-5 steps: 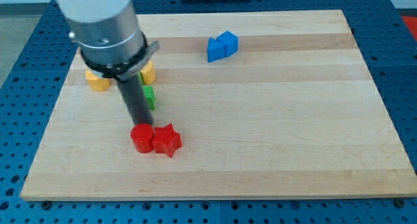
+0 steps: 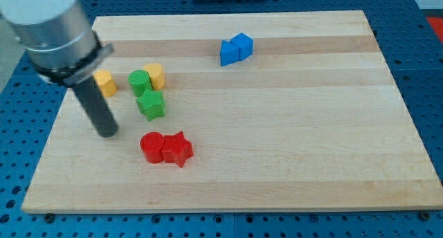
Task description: Locate the green star above the red star
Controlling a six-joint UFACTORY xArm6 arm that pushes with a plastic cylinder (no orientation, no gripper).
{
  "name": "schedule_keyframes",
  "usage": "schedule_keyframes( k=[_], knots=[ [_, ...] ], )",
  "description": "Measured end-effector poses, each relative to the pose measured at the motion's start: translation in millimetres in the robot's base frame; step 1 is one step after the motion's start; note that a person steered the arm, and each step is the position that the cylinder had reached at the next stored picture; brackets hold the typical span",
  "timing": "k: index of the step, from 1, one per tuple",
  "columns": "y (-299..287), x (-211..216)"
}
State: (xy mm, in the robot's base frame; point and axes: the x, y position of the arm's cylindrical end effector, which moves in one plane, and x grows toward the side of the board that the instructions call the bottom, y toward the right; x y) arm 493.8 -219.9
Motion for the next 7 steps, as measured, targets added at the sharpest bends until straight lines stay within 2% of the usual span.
schedule_keyframes(
  k=[1, 2, 3, 4, 6, 7],
  knots=[
    [-2.9, -29.5],
    [48.4, -58.9],
    [139.5, -66.3],
    [141.1, -66.3],
    [61.9, -59.3],
    [60.7, -39.1]
  ],
)
